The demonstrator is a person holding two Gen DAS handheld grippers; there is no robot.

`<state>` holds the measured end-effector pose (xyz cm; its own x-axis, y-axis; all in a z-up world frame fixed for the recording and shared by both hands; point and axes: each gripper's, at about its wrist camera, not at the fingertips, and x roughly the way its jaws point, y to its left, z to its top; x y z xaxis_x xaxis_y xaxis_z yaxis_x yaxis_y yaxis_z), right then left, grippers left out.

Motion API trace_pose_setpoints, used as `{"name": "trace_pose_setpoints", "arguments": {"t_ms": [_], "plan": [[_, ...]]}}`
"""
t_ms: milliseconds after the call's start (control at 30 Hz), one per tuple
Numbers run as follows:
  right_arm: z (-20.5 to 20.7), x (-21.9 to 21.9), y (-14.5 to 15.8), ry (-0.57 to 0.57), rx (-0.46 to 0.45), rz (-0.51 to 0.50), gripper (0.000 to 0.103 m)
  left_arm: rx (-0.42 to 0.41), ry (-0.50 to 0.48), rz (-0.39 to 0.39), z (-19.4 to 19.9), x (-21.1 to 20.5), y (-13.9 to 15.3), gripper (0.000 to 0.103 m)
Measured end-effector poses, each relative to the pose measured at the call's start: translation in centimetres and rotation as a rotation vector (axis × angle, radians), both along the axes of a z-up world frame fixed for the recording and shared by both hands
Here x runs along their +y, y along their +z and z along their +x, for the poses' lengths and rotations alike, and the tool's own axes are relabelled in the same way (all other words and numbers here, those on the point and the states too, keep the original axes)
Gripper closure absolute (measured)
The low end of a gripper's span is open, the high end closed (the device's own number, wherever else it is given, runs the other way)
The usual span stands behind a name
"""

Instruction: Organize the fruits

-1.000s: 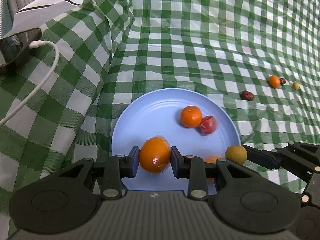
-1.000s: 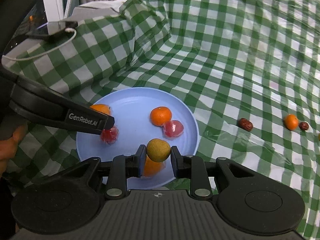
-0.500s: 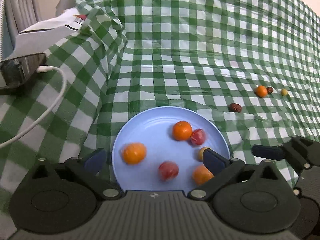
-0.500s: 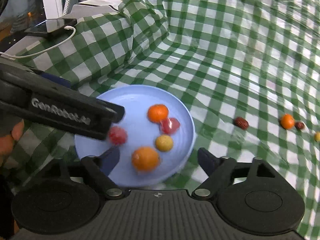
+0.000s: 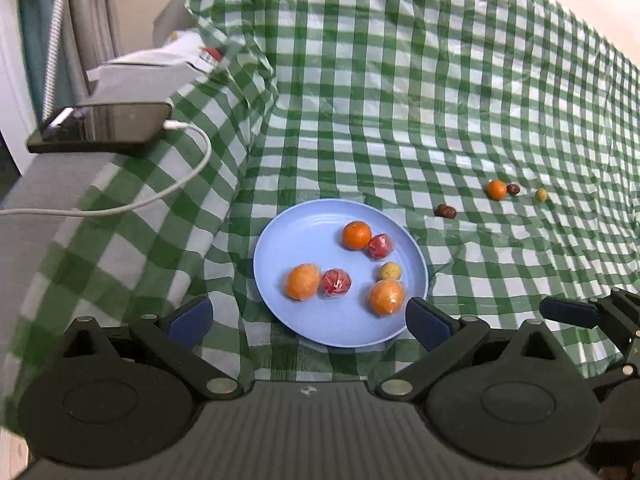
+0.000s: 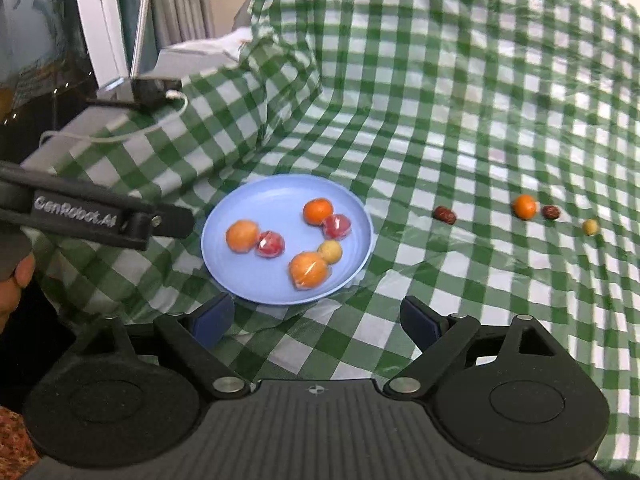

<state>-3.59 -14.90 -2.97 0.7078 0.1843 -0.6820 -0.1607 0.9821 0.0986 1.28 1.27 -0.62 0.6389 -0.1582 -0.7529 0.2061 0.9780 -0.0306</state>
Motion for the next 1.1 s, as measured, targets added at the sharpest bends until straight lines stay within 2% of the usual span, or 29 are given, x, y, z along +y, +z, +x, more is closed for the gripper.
{"name": "trace_pose_setpoints", "arguments": {"t_ms": [233, 533, 767, 1100], "plan": [[-3.3, -0.1, 2.2, -0.010, -0.069, -0.003, 0.011, -0.045, 0.005, -0.017, -3.3, 0.1, 2.2, 0.001], [-6.5, -0.5, 3.3, -0.043, -0.114, 0.001, 0.009, -0.067, 0.000, -0.033, -6.6, 0.0, 3.2, 0.001], [-7.6, -0.7, 3.9, -0.059, -0.148, 0.006, 0.009, -0.093, -0.010, -0.041, -7.6, -0.4, 4.1, 0.001], [-7.9, -1.2, 3.8, -0.075, -0.144, 0.018, 0.009, -0.098, -0.019, -0.033, -7.9, -0.8, 4.3, 0.001]]}}
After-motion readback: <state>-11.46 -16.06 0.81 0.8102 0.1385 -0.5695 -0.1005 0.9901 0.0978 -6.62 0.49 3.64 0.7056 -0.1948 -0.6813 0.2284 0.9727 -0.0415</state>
